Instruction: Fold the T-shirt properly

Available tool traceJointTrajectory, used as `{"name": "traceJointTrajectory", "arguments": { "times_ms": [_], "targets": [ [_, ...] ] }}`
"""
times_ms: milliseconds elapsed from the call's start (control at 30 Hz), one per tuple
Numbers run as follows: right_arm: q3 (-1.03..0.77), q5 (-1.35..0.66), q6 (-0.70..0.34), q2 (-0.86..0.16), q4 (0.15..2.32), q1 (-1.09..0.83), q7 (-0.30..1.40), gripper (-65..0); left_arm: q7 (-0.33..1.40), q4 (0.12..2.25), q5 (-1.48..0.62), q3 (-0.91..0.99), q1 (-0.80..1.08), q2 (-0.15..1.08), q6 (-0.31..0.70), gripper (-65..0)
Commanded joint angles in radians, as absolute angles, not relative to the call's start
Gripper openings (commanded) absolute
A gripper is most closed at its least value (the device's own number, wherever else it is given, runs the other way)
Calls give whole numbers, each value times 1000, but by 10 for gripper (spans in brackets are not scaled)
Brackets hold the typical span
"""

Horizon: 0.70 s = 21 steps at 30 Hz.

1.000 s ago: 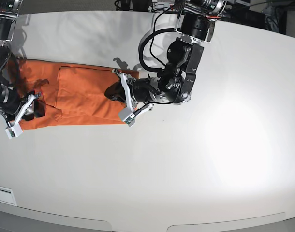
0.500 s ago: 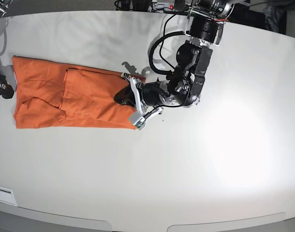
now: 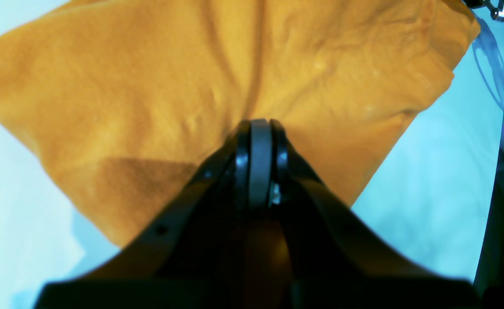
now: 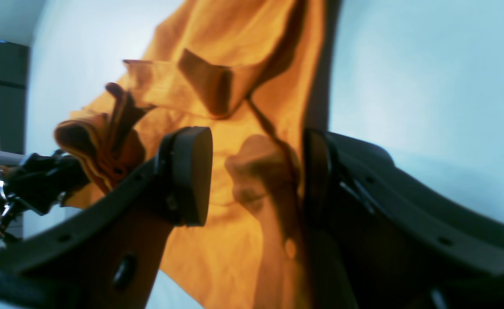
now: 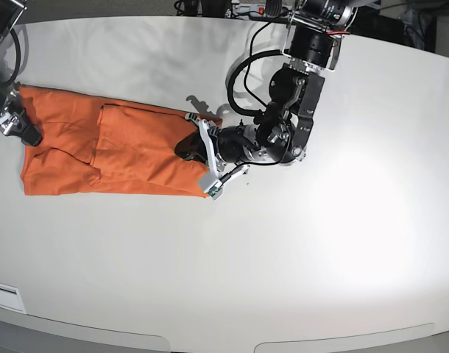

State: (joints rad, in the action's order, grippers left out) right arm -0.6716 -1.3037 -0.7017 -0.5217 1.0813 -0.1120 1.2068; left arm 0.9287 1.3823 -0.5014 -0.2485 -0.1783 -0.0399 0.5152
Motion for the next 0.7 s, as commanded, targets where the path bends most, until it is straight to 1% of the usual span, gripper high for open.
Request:
{"name": "traceJointTrajectory", "arguments": {
  "times_ms": [0, 167, 367, 567, 600, 633, 667],
  "targets": [
    [-674, -1280, -698, -524, 1088, -107, 1229, -305, 949, 1396, -491, -247, -195, -39, 508, -650],
    [-674, -1279, -698, -477, 1088, -88, 1221, -305, 950, 1397, -519, -248, -194, -40, 508, -650],
    [-674, -1274, -698, -454, 1088, -56, 1217, -305, 960, 1397, -529, -247, -195, -46, 508, -650],
    [-674, -1214, -698, -422, 1088, -52, 1140, -308, 965, 1397, -533, -247, -195, -47, 508, -650],
    [-674, -1205, -698, -416, 1088, -52, 1131, -319, 966, 1397, -536, -247, -195, -47, 508, -650],
    [-674, -1198, -698, -412, 1088, -52, 1123, -347, 966, 1397, -537, -247, -195, -47, 508, -650],
    [-674, -1197, -698, -410, 1088, -52, 1117, -391, 966, 1397, -536, -247, -195, -47, 508, -650]
  ]
}}
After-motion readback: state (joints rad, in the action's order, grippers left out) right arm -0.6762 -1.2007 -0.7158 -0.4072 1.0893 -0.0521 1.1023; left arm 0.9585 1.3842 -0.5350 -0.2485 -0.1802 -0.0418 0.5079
